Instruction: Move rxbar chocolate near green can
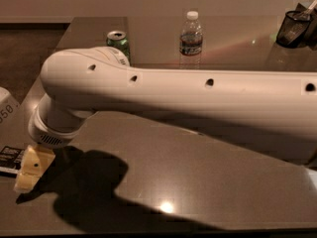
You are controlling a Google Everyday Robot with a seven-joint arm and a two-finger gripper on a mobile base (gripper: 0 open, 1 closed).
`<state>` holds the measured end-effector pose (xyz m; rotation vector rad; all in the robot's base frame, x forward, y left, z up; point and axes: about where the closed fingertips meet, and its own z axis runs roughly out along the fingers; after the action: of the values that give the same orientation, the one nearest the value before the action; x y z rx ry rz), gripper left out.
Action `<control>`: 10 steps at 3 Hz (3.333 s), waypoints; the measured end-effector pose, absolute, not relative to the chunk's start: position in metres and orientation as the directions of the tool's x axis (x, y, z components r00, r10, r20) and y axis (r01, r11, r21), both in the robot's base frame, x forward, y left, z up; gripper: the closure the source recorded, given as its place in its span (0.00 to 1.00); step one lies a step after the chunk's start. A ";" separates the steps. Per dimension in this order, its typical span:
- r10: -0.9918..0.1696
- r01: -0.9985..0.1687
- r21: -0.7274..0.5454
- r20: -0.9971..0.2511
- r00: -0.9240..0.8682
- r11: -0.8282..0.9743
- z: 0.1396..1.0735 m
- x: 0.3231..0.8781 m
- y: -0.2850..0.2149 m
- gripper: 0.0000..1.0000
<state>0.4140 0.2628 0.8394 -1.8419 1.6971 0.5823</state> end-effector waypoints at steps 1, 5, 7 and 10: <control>-0.749 -0.994 -0.097 -0.654 0.101 -0.049 0.835 0.408 0.273 0.00; -0.749 -0.997 -0.066 -0.659 0.067 -0.031 0.846 0.403 0.276 1.00; -0.750 -0.993 -0.107 -0.661 0.032 0.052 0.859 0.431 0.246 1.00; -0.747 -0.955 -0.183 -0.663 -0.057 0.235 0.882 0.507 0.154 1.00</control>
Offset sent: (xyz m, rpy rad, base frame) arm -0.0181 0.0238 -0.0147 -0.0130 0.0692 0.0202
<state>0.5065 0.1539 0.8820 -1.5615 1.8523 0.4033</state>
